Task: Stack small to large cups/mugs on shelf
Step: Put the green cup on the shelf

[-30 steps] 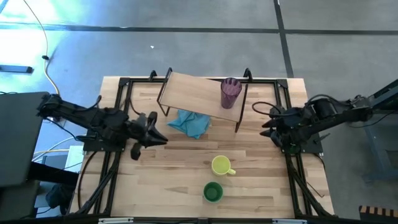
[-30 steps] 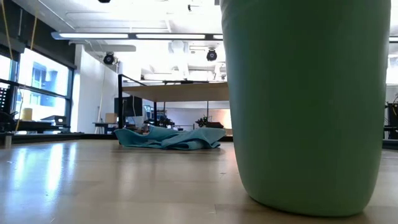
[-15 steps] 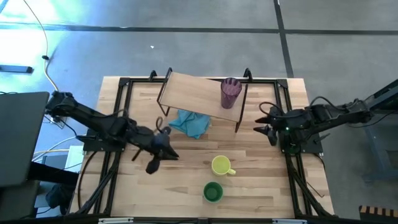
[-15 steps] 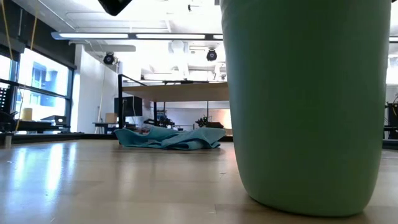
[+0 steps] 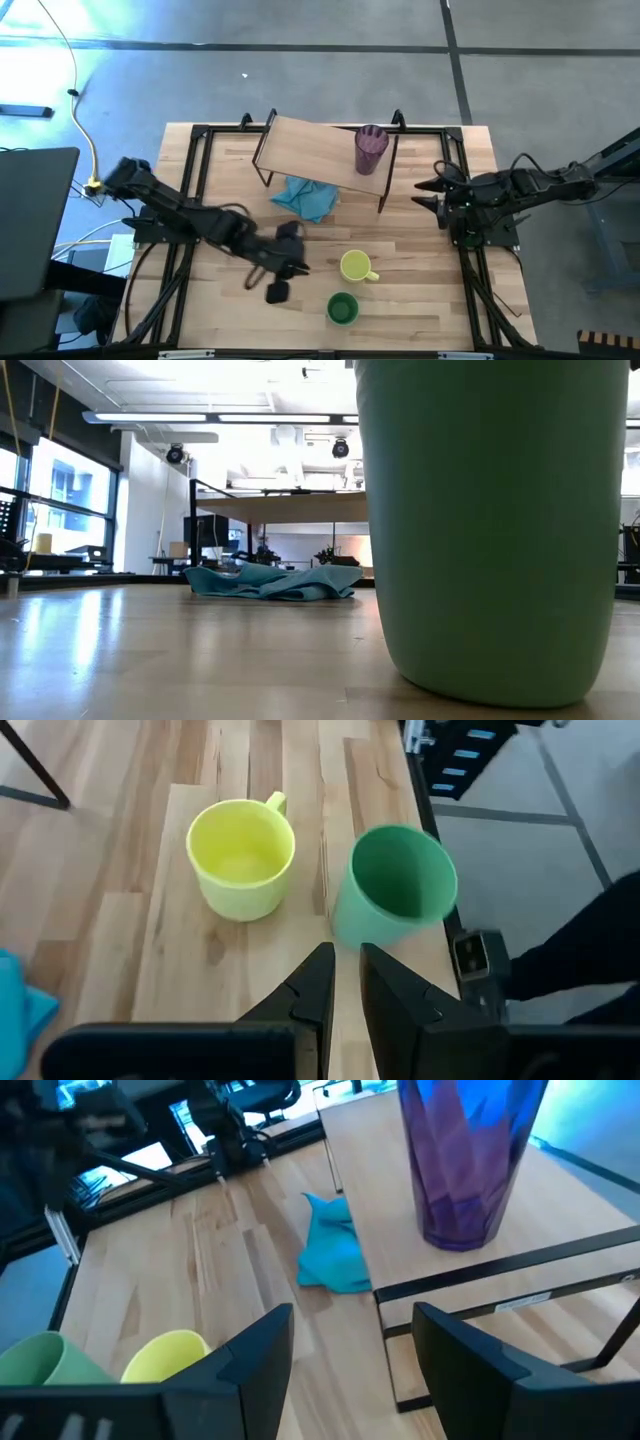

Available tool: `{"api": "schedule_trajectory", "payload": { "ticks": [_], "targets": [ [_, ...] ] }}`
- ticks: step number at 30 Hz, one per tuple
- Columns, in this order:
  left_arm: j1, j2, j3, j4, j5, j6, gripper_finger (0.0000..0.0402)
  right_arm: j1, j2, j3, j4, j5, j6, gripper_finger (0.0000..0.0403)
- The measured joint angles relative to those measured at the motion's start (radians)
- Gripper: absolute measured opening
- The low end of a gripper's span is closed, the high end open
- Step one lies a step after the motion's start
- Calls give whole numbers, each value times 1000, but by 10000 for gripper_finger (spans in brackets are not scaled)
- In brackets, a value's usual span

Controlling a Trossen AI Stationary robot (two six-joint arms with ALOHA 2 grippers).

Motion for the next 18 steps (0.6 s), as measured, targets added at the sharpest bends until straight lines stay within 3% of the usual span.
{"api": "schedule_trajectory", "payload": {
  "ticks": [11, 18],
  "targets": [
    [-1, 317, 400, -227, 41, -82, 42, 0, -46, 0, -68, 0, -14, 197],
    [-1, 385, 456, -304, 52, -152, 42, 0, -76, -1, -93, -16, -10, 197]
  ]
}}
